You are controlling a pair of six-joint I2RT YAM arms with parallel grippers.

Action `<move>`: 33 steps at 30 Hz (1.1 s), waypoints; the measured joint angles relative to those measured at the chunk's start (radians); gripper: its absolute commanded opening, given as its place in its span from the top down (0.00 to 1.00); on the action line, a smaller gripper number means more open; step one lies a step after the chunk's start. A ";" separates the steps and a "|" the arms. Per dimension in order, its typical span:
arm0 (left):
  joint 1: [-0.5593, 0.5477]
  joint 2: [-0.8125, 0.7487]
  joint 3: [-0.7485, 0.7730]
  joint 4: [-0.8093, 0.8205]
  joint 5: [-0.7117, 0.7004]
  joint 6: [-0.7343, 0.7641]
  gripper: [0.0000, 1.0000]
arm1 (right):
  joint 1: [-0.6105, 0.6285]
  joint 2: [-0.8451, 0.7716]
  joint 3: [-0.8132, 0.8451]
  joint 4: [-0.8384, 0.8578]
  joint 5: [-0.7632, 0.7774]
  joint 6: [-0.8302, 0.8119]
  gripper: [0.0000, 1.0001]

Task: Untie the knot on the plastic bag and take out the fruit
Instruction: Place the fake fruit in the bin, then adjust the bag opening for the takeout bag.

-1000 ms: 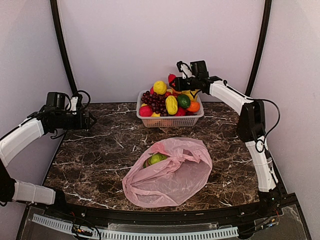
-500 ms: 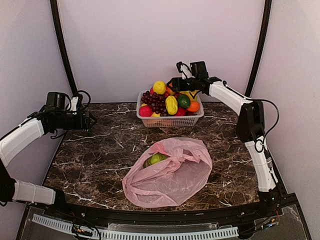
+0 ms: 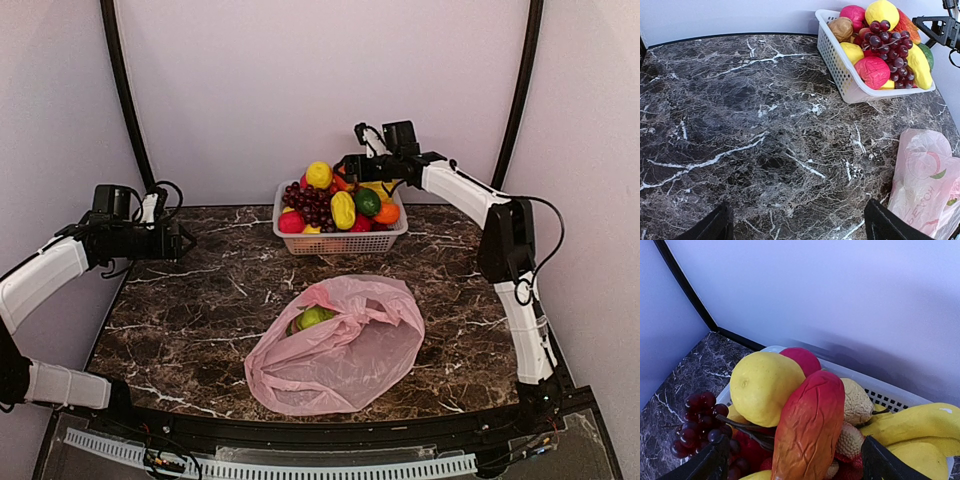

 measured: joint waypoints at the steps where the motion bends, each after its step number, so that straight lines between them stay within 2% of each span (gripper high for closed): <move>1: 0.000 0.000 -0.003 0.006 0.013 0.000 0.10 | 0.000 -0.024 -0.030 -0.002 0.002 0.000 0.09; 7: -0.028 -0.001 -0.014 0.022 0.083 -0.027 0.10 | 0.007 -0.289 -0.292 -0.011 0.019 -0.019 0.03; 13: -0.208 -0.008 -0.034 0.061 0.114 -0.082 0.09 | 0.049 -0.620 -0.563 -0.010 0.042 -0.043 0.03; 17: -0.306 -0.008 -0.072 0.103 0.149 -0.140 0.09 | 0.119 -0.763 -0.715 -0.021 0.060 -0.044 0.04; 21: -0.382 -0.005 -0.085 0.127 0.163 -0.184 0.09 | 0.188 -0.859 -0.882 -0.047 0.076 -0.014 0.05; 26: -0.481 0.030 -0.085 0.163 0.167 -0.213 0.09 | 0.263 -0.932 -1.016 -0.081 0.098 0.041 0.07; 33: -0.591 0.145 -0.073 0.178 0.151 -0.225 0.09 | 0.353 -1.019 -1.117 -0.102 0.144 0.110 0.07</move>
